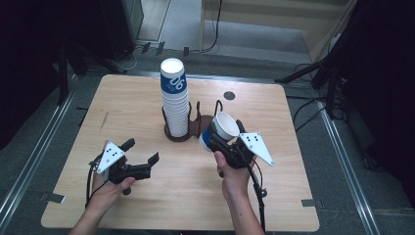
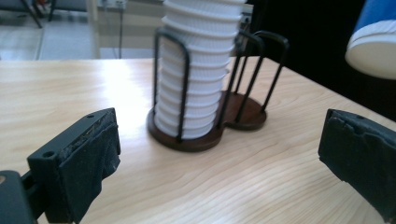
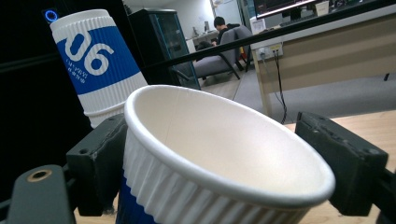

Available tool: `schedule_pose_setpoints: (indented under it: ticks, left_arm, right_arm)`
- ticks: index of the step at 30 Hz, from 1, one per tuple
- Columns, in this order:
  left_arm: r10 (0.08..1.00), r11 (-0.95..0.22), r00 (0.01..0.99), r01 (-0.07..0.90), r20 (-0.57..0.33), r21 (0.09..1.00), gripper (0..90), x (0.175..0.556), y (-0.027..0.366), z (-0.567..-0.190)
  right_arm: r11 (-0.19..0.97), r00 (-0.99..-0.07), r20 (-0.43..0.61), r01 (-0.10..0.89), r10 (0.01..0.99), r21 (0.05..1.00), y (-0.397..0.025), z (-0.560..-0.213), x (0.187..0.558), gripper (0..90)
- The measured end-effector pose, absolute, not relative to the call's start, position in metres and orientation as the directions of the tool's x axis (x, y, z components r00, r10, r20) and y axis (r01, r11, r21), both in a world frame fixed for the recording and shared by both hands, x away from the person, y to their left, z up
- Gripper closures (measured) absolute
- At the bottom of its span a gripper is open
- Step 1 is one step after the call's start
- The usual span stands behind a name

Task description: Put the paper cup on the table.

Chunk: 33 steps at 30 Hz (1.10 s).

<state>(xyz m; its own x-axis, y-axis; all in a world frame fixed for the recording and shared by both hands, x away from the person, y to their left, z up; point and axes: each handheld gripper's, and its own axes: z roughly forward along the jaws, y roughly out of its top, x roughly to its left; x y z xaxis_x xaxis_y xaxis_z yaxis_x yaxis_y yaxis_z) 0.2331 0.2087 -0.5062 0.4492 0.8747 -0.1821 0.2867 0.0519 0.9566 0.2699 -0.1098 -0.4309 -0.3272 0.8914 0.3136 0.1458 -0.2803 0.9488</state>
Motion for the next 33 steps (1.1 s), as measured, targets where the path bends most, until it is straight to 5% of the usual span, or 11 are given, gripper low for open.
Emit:
schedule_pose_setpoints:
  ticks: [33]
  left_arm:
    - [0.956,0.078,0.24,0.353,-0.171,0.932,0.0,0.198,0.31,-0.545]
  right_arm:
    - [0.003,-0.256,0.013,0.061,0.966,0.998,-0.136,-0.458,0.299,14.0]
